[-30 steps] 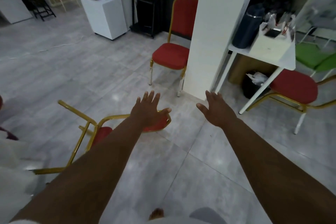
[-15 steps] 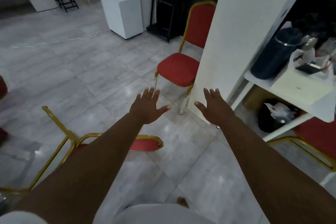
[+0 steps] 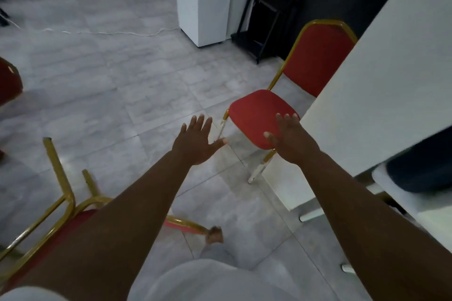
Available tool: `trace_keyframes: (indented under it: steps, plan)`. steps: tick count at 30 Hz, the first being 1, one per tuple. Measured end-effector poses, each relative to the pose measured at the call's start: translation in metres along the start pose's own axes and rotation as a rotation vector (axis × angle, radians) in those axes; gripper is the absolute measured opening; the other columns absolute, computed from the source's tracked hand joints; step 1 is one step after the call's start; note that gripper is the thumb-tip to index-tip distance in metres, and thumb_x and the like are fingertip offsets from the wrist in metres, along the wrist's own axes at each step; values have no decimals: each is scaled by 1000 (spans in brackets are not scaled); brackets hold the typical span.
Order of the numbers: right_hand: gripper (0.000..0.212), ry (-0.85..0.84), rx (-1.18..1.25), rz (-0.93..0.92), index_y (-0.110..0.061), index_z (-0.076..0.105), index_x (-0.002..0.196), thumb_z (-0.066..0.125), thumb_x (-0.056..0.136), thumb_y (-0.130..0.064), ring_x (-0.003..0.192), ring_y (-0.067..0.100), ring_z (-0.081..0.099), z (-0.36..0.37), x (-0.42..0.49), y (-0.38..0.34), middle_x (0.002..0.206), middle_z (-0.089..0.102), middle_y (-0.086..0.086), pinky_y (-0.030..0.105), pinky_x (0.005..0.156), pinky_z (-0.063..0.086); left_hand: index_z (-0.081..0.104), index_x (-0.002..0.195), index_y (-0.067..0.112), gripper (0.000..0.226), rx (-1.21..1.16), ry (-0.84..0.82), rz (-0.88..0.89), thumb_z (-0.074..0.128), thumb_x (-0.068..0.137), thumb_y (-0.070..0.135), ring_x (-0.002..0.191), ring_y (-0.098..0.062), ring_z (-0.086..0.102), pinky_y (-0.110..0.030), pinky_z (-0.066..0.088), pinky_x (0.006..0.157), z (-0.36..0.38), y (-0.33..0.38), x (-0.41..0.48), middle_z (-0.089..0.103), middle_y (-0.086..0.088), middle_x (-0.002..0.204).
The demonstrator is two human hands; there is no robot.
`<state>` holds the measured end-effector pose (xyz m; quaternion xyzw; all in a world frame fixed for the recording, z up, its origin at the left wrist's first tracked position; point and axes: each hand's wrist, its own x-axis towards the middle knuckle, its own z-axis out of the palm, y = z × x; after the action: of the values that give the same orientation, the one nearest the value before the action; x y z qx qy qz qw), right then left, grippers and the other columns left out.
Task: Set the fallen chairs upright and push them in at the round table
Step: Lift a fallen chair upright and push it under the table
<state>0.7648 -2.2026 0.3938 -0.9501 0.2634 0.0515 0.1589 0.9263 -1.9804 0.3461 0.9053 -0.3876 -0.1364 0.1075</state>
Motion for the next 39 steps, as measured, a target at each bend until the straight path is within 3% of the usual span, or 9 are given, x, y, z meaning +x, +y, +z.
trace_keyframes:
  steps: [3, 6, 9, 14, 23, 31, 34, 39]
  plan:
    - [77, -3, -29, 29, -15, 16, 152, 41, 93, -57, 146, 36, 17, -20, 65, -4, 159, 16, 17, 50, 117, 18, 1, 155, 19, 98, -46, -3, -44, 18, 82, 82, 150, -24, -8, -47, 0, 121, -10, -11, 52, -5, -7, 164]
    - [78, 0, -89, -67, -9, 9, 154, 36, 97, -56, 149, 33, 3, -33, 128, -11, 161, 10, 19, 46, 119, 6, 2, 155, 18, 97, -47, 26, -82, 19, 83, 81, 150, -24, -7, -48, 2, 121, -24, -29, 98, -4, -8, 164]
    - [81, -39, -73, -119, -13, 10, 154, 32, 94, -62, 150, 32, -1, -36, 191, -19, 162, 10, 16, 49, 120, 9, 2, 155, 19, 96, -55, 40, -143, 20, 84, 81, 150, -24, -7, -47, 1, 121, -39, -53, 131, -4, -7, 164]
    - [76, -92, -111, -262, -16, 9, 154, 36, 96, -56, 150, 27, -7, -39, 284, -60, 163, 5, 13, 46, 119, 10, 1, 155, 19, 97, -79, 72, -315, 18, 83, 82, 150, -23, -8, -47, 0, 121, -51, -101, 165, -5, -6, 164]
    - [79, -181, -272, -718, -13, 10, 154, 30, 95, -61, 150, 33, -3, -17, 431, -177, 161, 11, 19, 46, 118, 14, 0, 155, 18, 97, -155, 186, -760, 19, 83, 81, 150, -23, -9, -47, 0, 120, -61, -163, 166, -8, -5, 163]
    - [77, -275, -336, -1119, -12, 11, 154, 31, 96, -59, 149, 35, -1, 30, 460, -329, 160, 14, 21, 46, 118, 17, 3, 155, 18, 101, -256, 277, -1198, 15, 79, 84, 151, -25, -4, -47, 6, 121, -48, -207, 82, -3, -7, 164]
    - [77, -300, -354, -1294, -11, 12, 153, 32, 96, -58, 149, 36, 1, 59, 441, -404, 159, 16, 22, 45, 118, 16, 4, 155, 17, 105, -269, 326, -1377, 11, 75, 85, 151, -26, -2, -48, 7, 121, -40, -224, 41, 0, -9, 164]
    - [77, -389, -386, -1517, -14, 9, 154, 32, 96, -58, 150, 32, -4, 105, 381, -501, 161, 12, 18, 44, 118, 15, 4, 155, 18, 93, -361, 452, -1584, 24, 86, 77, 150, -24, -5, -45, 3, 121, -27, -239, -21, -1, -8, 164]
